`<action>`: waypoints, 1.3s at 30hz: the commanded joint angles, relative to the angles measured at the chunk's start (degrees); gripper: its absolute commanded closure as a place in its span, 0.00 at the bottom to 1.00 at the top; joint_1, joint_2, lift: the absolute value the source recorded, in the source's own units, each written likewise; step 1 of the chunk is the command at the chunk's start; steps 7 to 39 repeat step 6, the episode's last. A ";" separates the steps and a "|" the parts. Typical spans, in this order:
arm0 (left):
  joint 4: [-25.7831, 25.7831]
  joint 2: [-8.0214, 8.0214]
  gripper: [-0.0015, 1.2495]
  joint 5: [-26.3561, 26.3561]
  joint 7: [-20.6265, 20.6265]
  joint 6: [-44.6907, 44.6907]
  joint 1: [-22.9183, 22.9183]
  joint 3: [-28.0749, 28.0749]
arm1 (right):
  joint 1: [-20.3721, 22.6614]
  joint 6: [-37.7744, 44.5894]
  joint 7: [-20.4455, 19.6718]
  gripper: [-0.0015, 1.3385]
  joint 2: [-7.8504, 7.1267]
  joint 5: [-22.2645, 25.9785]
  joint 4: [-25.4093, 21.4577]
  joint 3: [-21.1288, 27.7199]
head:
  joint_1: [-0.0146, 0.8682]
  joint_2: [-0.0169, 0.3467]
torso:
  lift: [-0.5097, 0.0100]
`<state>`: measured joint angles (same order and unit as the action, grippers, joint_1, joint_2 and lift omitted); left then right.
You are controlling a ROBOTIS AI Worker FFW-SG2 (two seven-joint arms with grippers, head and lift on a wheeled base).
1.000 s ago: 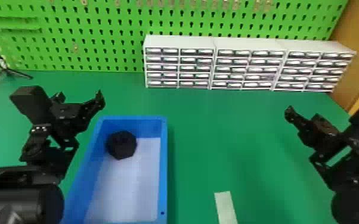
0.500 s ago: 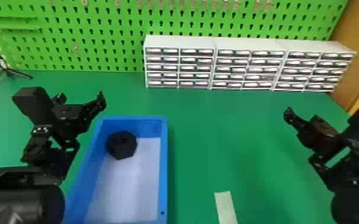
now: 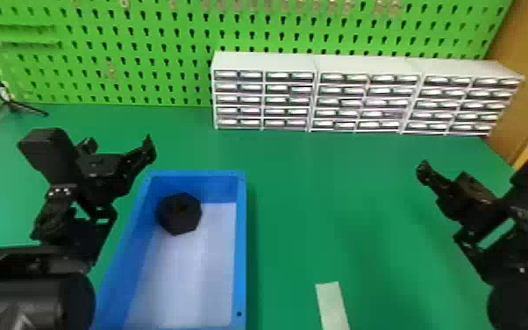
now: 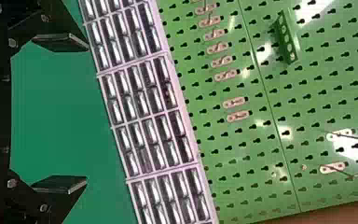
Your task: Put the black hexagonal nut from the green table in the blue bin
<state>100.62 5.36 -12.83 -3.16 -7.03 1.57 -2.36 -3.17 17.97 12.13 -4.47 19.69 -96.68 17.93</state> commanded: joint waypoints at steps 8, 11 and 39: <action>-0.07 0.00 0.09 -0.09 0.00 0.00 -0.08 -0.02 | -0.17 0.31 0.00 0.21 -0.01 0.00 0.00 0.00 | 0.80 0.07 | 0.79; -0.07 0.00 0.09 -0.09 0.00 0.00 -0.08 -0.02 | -0.17 0.31 0.00 0.21 -0.01 0.00 0.00 0.00 | 0.80 0.07 | 0.79; -0.07 0.00 0.09 -0.09 0.00 0.00 -0.08 -0.02 | -0.17 0.31 0.00 0.21 -0.01 0.00 0.00 0.00 | 0.80 0.07 | 0.79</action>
